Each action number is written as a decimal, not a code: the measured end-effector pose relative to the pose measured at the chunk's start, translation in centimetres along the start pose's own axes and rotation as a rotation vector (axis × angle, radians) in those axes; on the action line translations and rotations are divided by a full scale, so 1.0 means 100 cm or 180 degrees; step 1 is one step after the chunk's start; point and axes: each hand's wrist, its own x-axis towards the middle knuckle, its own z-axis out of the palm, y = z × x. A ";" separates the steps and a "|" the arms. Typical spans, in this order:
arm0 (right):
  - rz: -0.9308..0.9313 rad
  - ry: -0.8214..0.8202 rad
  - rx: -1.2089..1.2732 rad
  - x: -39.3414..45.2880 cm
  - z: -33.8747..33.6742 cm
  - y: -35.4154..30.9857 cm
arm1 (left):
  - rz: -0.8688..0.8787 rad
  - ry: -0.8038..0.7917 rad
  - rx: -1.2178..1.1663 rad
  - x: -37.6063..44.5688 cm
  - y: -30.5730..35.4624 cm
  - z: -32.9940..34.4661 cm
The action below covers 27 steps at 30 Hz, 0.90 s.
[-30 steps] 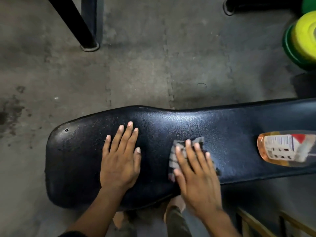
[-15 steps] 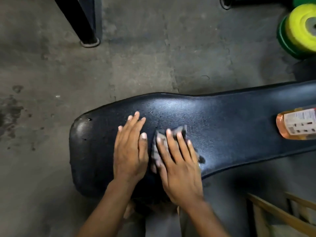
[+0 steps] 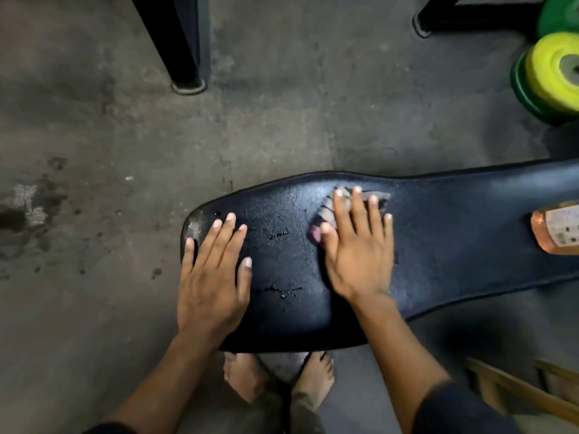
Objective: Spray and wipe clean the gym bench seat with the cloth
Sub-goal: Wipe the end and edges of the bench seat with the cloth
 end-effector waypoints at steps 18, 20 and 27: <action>0.0757 0.0123 0.0132 -0.075 0.011 0.041 | -0.0387 0.0236 0.0168 -0.001 0.020 0.013; 0.0333 0.0105 0.0093 -0.088 0.018 0.018 | -0.0357 0.0271 0.0197 -0.001 0.020 0.016; -0.0513 -0.0248 0.0002 -0.183 0.032 0.023 | -0.0399 0.0197 0.0195 -0.001 0.021 0.012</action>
